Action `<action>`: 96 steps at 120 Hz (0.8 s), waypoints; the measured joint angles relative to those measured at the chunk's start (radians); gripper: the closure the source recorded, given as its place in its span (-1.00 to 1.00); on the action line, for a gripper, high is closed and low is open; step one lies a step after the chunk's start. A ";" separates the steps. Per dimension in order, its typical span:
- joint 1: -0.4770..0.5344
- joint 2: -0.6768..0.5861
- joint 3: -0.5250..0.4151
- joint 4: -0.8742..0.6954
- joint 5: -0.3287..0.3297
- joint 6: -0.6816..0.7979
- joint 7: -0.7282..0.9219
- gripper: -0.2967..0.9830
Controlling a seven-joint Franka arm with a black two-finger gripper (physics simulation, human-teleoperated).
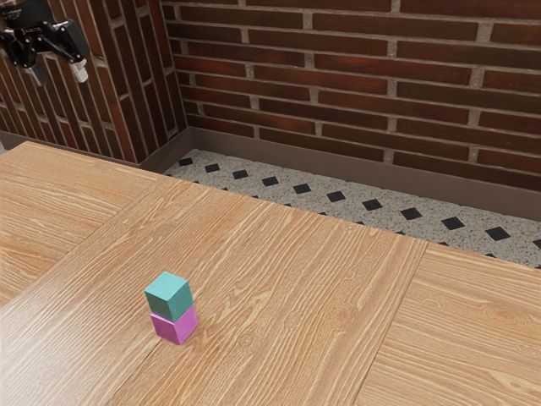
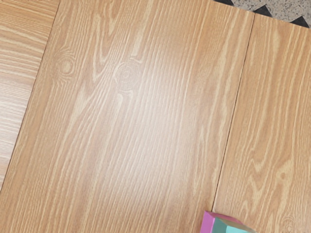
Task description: Pick up the blue block with one arm, and put the blue block on the table with one arm
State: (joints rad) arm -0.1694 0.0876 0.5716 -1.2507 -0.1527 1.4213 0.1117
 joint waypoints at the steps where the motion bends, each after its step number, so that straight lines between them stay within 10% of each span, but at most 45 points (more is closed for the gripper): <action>1: -0.001 0.000 0.000 0.000 0.000 0.000 0.000 -0.50; 60: -0.136 0.030 -0.007 0.077 0.120 -0.025 0.019 -0.50; 87: -0.192 0.038 0.002 -0.203 0.132 0.025 0.034 -0.50; 96: -0.067 0.027 -0.146 -0.271 0.148 0.086 0.041 -0.50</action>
State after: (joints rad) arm -0.2360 0.1148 0.4256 -1.5221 -0.0052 1.5077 0.1524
